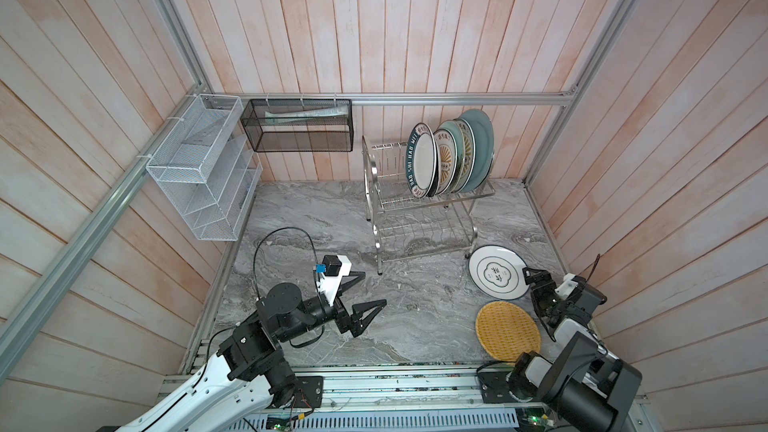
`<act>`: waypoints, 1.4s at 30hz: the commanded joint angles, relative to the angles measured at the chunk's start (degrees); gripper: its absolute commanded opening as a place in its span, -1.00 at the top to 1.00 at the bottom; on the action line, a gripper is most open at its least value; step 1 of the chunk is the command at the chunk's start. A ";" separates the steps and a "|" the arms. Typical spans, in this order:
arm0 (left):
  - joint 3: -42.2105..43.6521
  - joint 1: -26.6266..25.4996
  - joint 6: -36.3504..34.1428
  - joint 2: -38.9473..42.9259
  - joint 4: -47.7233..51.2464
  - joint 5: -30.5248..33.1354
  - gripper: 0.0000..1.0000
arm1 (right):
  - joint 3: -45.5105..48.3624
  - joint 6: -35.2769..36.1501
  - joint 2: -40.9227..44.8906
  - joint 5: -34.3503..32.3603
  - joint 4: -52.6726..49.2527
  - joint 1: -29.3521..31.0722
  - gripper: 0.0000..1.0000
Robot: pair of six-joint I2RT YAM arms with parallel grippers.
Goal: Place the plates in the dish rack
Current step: 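Move the right gripper to the clover-center white plate while the left draws back, then grasp the clover-center plate's rim with the right gripper and tilt it up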
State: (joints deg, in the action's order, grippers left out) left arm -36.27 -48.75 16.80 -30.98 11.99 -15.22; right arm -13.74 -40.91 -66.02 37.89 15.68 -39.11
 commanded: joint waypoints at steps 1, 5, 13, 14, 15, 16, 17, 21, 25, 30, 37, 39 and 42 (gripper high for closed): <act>1.09 0.20 0.34 0.71 -1.17 -0.98 -1.00 | -0.23 0.43 -4.32 5.58 4.37 -0.26 -0.87; 1.05 0.20 0.37 0.83 -1.17 -0.79 -1.00 | 0.38 -0.10 -8.16 7.42 6.81 -0.17 -0.81; 1.18 0.23 0.44 1.28 -1.45 -0.40 -1.00 | 1.60 -0.83 -10.84 6.25 9.19 3.36 -0.66; 1.20 0.30 0.43 1.35 -1.44 -0.29 -1.00 | 1.86 -1.33 -11.52 6.78 10.20 3.39 -0.63; 1.16 0.24 0.44 1.38 -1.44 -0.30 -1.00 | 2.00 -1.48 -12.31 7.11 10.94 3.35 -0.60; 1.16 0.22 0.44 1.53 -1.44 -0.27 -1.00 | 1.93 -1.48 -13.16 7.33 11.23 3.47 -0.57; 1.12 0.24 0.56 1.79 -1.44 -0.18 -1.00 | 2.02 -1.61 -13.87 7.52 11.70 3.45 -0.54; 1.45 0.28 0.62 2.95 -1.31 0.71 -1.00 | 2.79 -2.76 -15.78 8.65 14.39 3.45 -0.41; 1.64 0.22 0.80 3.98 -1.31 1.14 -1.00 | 3.88 -4.19 -17.41 8.75 17.45 3.51 -0.17; 1.53 0.23 0.73 4.54 -1.09 2.13 -1.00 | 5.02 -5.28 -18.18 8.19 20.19 3.54 0.28; 1.54 0.24 0.66 4.64 -0.99 3.04 -1.00 | 5.22 -5.50 -13.45 6.57 17.16 3.52 0.71; 1.49 0.24 0.55 4.71 -0.83 3.48 -1.00 | 4.89 -5.27 -11.23 5.98 14.83 3.52 0.84; 1.66 0.21 0.62 4.82 -0.82 4.27 -1.00 | 3.63 -4.48 -7.55 5.11 10.73 3.52 1.00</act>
State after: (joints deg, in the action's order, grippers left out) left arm -35.46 -48.75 17.21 -26.79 11.57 -12.47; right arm -8.62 -46.46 -75.92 43.53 30.85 -36.01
